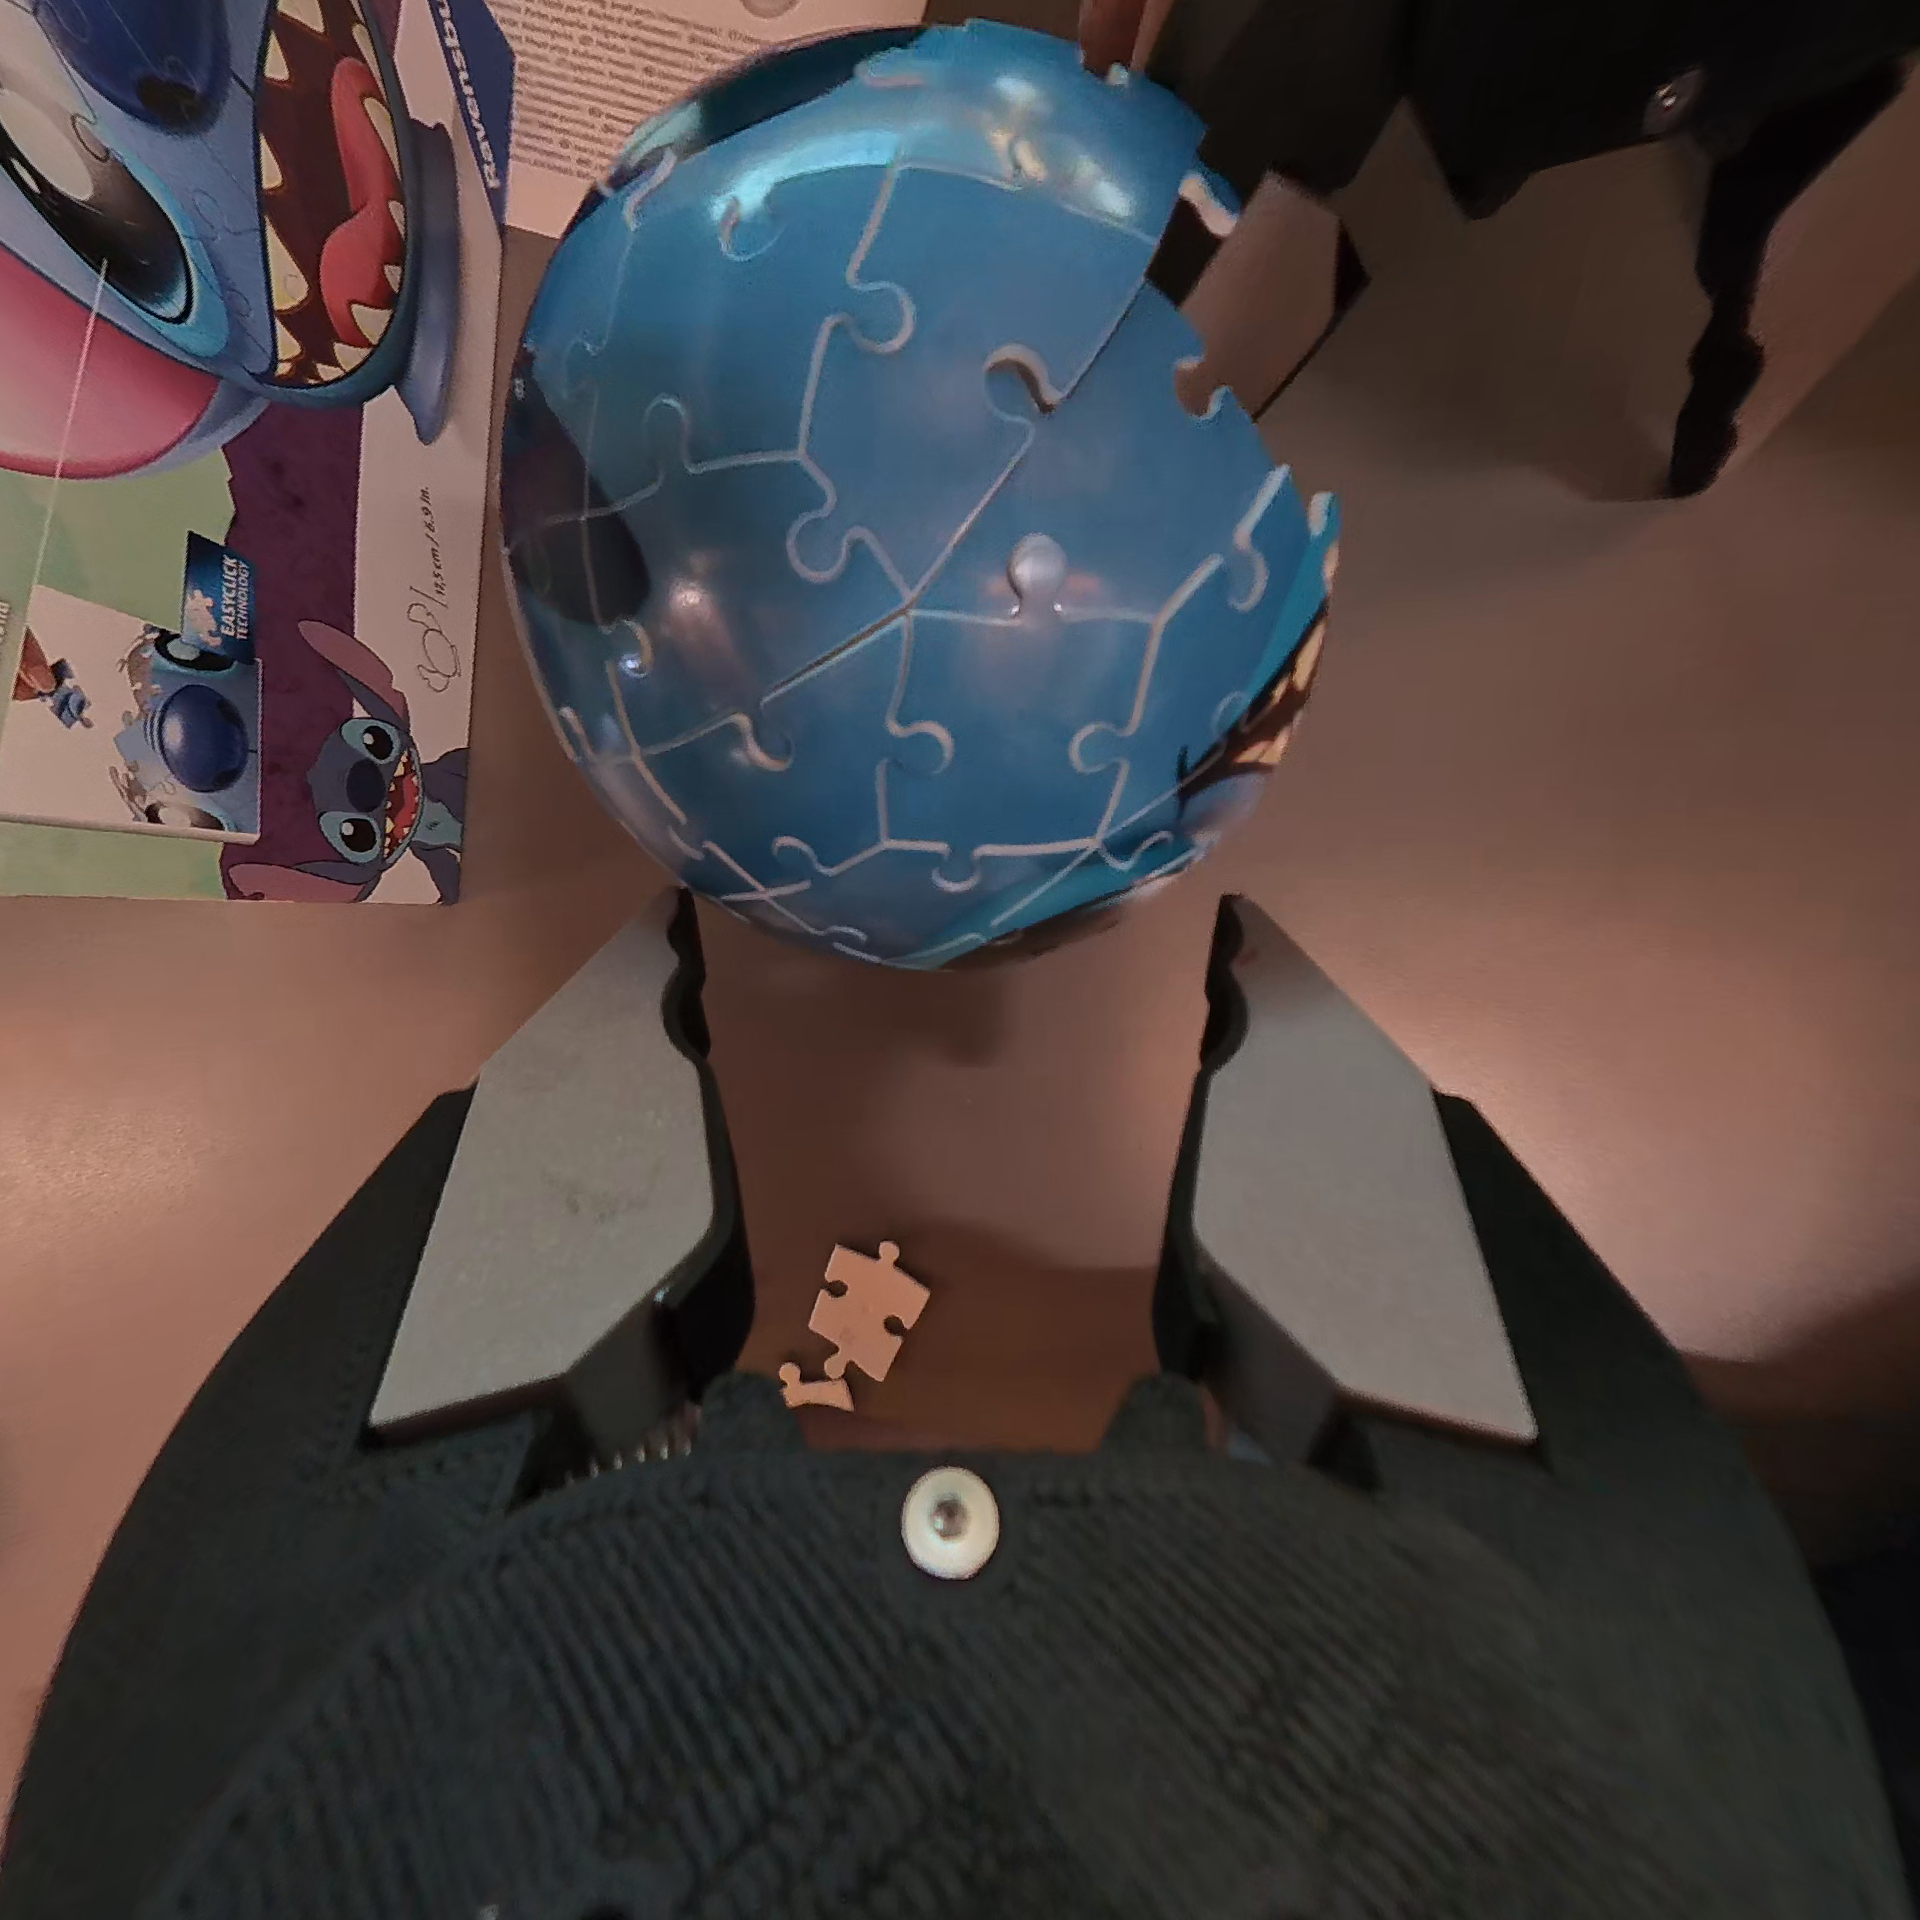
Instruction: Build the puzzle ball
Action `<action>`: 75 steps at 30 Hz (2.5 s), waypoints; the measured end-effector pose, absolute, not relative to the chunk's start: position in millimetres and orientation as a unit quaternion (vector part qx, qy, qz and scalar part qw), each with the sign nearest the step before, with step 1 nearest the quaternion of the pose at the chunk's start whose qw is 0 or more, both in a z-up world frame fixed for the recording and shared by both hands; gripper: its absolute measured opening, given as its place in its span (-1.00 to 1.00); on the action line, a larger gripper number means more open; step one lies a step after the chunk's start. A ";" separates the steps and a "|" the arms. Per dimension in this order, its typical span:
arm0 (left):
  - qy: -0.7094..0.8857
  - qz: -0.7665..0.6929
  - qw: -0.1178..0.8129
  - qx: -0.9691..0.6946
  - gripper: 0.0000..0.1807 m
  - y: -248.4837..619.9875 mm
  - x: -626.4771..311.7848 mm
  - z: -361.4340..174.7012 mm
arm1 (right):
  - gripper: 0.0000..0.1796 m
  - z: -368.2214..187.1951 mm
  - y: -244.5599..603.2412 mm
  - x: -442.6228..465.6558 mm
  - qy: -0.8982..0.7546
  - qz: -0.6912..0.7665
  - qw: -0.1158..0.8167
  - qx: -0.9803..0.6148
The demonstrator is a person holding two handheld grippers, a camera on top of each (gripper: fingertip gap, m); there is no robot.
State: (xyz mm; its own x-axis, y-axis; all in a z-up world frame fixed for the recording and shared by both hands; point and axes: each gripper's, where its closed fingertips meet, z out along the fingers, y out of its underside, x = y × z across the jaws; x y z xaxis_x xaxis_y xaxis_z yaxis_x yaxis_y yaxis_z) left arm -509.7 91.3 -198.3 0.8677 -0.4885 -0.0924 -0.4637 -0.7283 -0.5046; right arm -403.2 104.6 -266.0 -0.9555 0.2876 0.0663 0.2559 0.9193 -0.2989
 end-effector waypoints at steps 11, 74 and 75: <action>0.259 -0.027 0.263 -0.929 0.06 91.4 -508.2 -198.9 | 0.73 -262.4 111.9 -389.9 -0.984 0.108 0.046 -0.134; 0.244 0.022 0.372 -0.895 0.20 104.4 -496.5 -203.3 | -0.29 -208.0 169.3 -467.2 -0.715 0.410 0.239 -0.513; 0.242 0.027 0.374 -0.895 0.18 103.0 -496.4 -203.0 | -0.24 -208.3 171.3 -466.4 -0.714 0.404 0.239 -0.519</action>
